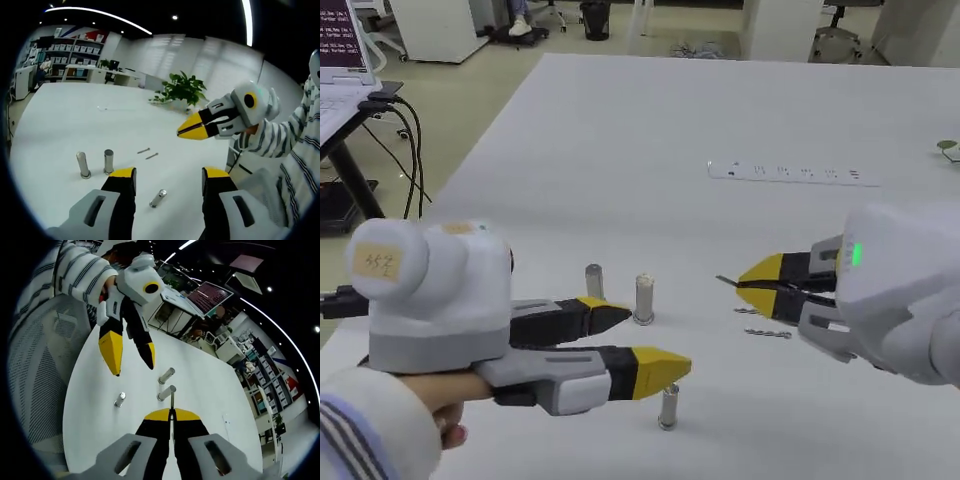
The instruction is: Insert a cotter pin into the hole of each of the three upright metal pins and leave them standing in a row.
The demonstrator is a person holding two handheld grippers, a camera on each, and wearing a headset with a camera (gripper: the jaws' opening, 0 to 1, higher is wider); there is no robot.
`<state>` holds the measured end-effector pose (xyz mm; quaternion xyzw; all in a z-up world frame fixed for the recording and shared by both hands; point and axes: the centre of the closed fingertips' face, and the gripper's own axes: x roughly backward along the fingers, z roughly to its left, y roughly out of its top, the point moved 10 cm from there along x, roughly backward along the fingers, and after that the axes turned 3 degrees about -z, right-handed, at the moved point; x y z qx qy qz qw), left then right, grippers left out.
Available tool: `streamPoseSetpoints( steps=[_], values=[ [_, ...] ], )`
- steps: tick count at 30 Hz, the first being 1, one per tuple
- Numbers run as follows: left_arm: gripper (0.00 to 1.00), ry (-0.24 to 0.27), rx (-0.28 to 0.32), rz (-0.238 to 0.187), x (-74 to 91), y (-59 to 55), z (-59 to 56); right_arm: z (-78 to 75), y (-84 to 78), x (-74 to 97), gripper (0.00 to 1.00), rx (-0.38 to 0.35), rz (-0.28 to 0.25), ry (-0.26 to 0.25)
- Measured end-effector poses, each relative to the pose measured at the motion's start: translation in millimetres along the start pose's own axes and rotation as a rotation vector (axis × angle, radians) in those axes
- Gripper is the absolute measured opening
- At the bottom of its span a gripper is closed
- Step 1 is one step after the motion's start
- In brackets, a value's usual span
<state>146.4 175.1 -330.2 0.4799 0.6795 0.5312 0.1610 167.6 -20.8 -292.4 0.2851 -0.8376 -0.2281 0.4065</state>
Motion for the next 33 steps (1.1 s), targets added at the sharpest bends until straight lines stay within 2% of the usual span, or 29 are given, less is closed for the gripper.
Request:
streamPoseSetpoints(
  steps=[7, 12, 20, 27, 29, 33],
  values=[
    [0.4, -0.013, 0.027, -0.01, -4.9, 2.0, -0.2, 11.3, 4.2, -2.4, 0.0, 0.036, -0.002, 0.016],
    [0.24, -0.027, 0.044, -0.022, -7.1, 3.3, -1.8, 16.0, 7.0, -4.2, 0.0, 0.051, 0.001, 0.025],
    [0.21, -0.041, 0.052, -0.028, -11.7, 2.6, -1.7, 23.6, 10.1, -9.8, 0.0, 0.07, 0.01, 0.055],
    [0.14, -0.078, 0.064, -0.016, -14.2, -0.2, -4.1, 30.8, 15.6, -14.8, 0.0, 0.102, 0.012, 0.07],
    [0.11, -0.071, 0.032, -0.027, -14.1, 0.6, -3.3, 31.8, 16.5, -15.8, 0.0, 0.11, 0.016, 0.07],
    [0.09, -0.064, 0.031, -0.039, -12.9, 1.8, -1.6, 31.8, 20.2, -17.2, 0.0, 0.127, 0.016, 0.067]
  ],
)
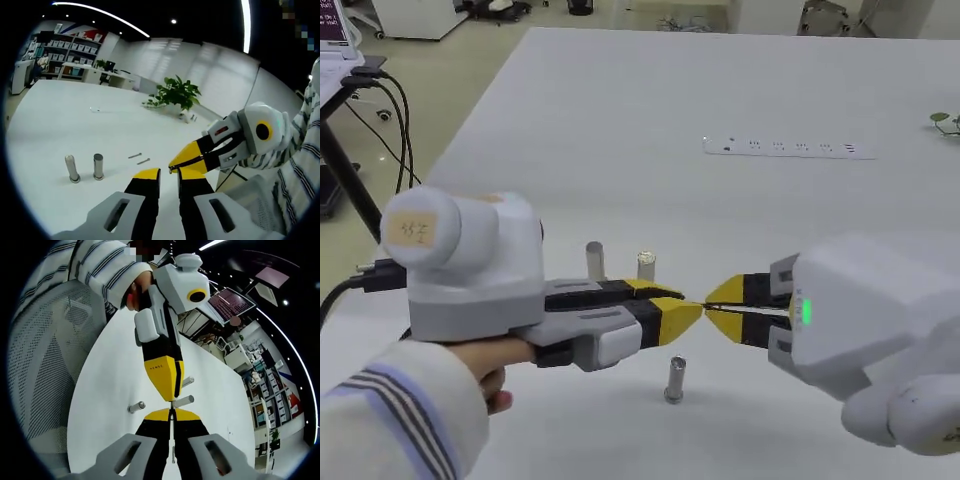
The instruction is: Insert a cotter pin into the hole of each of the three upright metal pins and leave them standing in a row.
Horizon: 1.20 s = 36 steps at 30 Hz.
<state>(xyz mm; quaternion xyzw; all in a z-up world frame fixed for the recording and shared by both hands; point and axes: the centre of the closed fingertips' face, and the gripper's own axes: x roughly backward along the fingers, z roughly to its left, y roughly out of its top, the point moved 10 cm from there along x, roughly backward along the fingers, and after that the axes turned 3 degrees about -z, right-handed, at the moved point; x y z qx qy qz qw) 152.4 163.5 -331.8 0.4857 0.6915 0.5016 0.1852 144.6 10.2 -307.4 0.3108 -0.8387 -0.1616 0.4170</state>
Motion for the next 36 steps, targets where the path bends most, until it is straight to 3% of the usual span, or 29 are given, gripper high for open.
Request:
streamPoseSetpoints(
  steps=[16, 18, 36],
  values=[
    [0.02, -0.018, -0.006, 0.006, 5.3, -1.7, 1.4, 3.8, 10.7, -2.5, 0.0, 0.003, -0.023, 0.007],
    [0.0, -0.029, -0.037, 0.005, 5.7, -2.6, -0.1, 4.5, 11.6, -2.5, 0.0, 0.004, -0.024, 0.001],
    [0.0, -0.049, -0.016, 0.036, 6.2, -7.1, -1.3, 11.0, 11.5, -1.7, 0.0, -0.013, -0.033, -0.002]
  ],
)
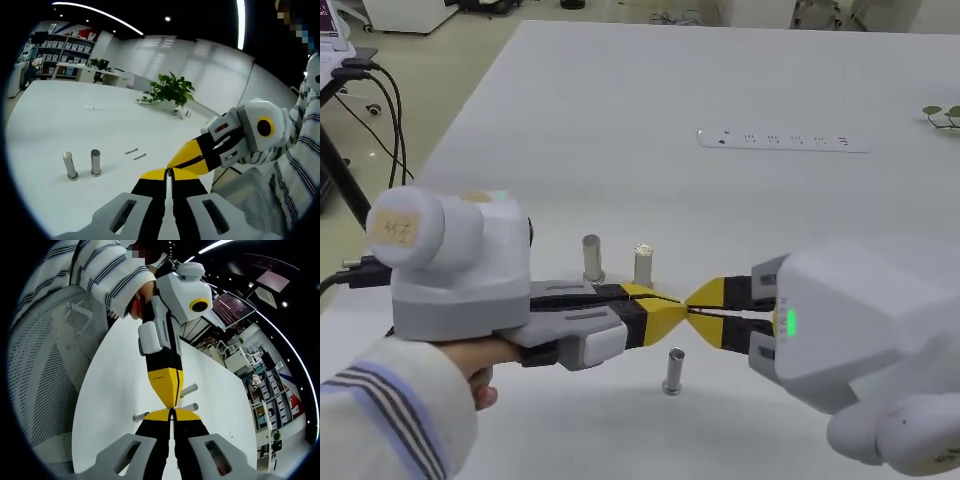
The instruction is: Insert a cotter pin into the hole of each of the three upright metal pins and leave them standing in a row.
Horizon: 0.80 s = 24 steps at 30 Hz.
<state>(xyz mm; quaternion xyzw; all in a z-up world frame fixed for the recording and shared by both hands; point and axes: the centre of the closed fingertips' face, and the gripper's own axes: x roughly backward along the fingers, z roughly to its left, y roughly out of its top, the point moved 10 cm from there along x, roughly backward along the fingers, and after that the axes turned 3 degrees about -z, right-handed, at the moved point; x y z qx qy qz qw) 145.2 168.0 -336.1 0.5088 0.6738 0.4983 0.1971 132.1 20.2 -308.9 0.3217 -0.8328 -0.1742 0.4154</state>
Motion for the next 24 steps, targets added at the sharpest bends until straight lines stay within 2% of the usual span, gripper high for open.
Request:
streamPoseSetpoints(
  steps=[2, 5, 11, 24],
  values=[
    [0.0, 0.01, 0.008, -0.001, -0.4, 0.0, -0.1, 0.0, -0.4, -0.4, 0.0, -0.003, 0.002, -0.003],
    [0.0, 0.018, -0.043, -0.01, -0.8, 1.0, -1.3, -1.1, -0.9, -0.4, 0.0, -0.008, -0.001, -0.014],
    [0.0, 0.02, -0.024, -0.007, -0.5, 1.2, -0.3, -2.1, -2.6, -0.3, 0.0, -0.062, -0.016, -0.007],
    [0.0, 0.025, -0.012, -0.004, 0.4, 2.5, -1.0, -1.4, -3.6, 0.1, 0.0, -0.056, -0.039, -0.013]
  ],
)
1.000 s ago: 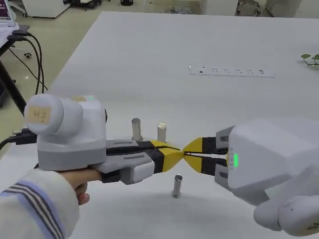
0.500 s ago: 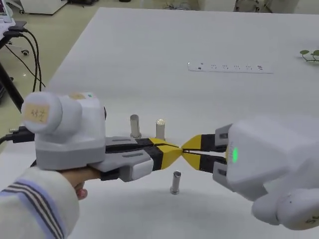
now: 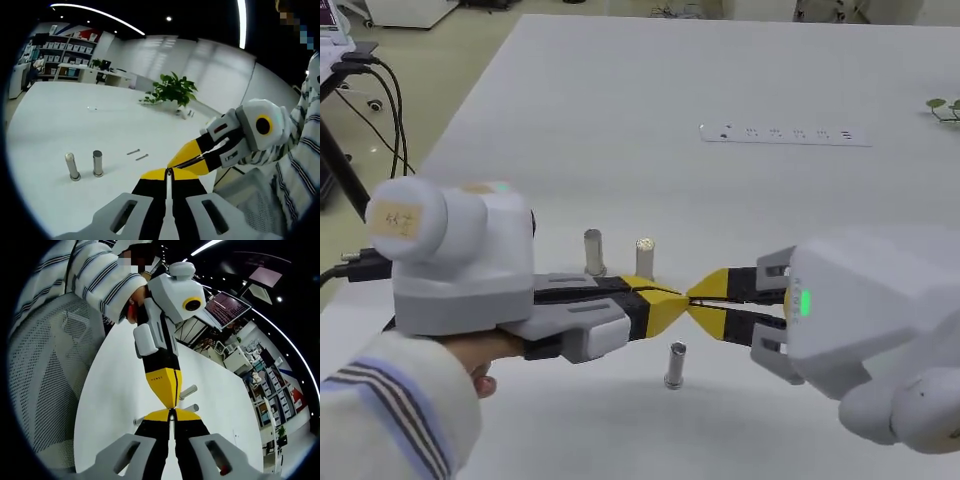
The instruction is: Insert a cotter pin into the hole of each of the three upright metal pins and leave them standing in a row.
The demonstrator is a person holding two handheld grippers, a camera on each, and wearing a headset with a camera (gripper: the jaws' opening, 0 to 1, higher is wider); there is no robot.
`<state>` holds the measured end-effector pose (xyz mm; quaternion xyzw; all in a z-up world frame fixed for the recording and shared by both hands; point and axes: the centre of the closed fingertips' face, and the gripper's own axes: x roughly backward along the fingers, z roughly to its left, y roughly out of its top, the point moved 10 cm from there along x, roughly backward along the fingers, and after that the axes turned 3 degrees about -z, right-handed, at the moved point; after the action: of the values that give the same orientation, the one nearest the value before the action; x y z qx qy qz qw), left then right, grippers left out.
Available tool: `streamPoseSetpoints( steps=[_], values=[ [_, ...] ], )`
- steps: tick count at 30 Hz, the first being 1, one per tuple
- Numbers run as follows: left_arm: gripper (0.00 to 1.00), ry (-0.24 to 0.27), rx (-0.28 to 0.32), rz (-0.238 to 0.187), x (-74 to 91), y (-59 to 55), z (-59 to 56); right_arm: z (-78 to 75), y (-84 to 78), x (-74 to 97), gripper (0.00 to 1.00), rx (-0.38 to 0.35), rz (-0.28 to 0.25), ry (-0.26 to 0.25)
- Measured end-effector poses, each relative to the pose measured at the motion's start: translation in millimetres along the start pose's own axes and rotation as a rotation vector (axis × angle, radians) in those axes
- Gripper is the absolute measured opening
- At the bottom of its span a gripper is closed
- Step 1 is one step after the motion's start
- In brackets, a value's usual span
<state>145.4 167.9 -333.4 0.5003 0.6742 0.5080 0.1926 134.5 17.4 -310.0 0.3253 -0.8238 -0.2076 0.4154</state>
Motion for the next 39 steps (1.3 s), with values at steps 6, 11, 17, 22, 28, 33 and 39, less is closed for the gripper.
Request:
streamPoseSetpoints(
  steps=[6, 11, 17, 22, 28, 33, 39],
  values=[
    [0.0, -0.002, -0.005, -0.001, 1.5, 0.4, -1.3, -0.5, -1.8, -0.1, 0.04, -0.004, -0.004, -0.013],
    [0.0, 0.002, -0.012, 0.002, 4.4, 0.3, 0.0, -3.1, -5.3, 1.1, 0.12, -0.021, -0.01, -0.028],
    [0.0, 0.007, -0.039, 0.013, 8.2, -0.5, 1.5, -7.2, -12.7, 4.0, 0.16, -0.123, -0.019, -0.009],
    [0.0, 0.003, -0.069, 0.024, 10.9, -1.9, 2.2, -12.5, -15.4, 5.8, 0.21, -0.291, -0.073, 0.027],
    [0.0, 0.004, -0.092, 0.024, 14.7, -0.6, 1.9, -18.0, -22.8, 5.5, 0.28, -0.392, -0.06, 0.09],
    [0.0, -0.007, -0.137, 0.036, 17.7, -0.8, 1.2, -19.0, -28.8, 3.1, 0.26, -0.505, -0.097, 0.189],
    [0.0, -0.032, -0.186, 0.042, 19.2, -0.9, -1.8, -17.3, -26.9, 1.7, 0.16, -0.592, -0.134, 0.269]
  ],
)
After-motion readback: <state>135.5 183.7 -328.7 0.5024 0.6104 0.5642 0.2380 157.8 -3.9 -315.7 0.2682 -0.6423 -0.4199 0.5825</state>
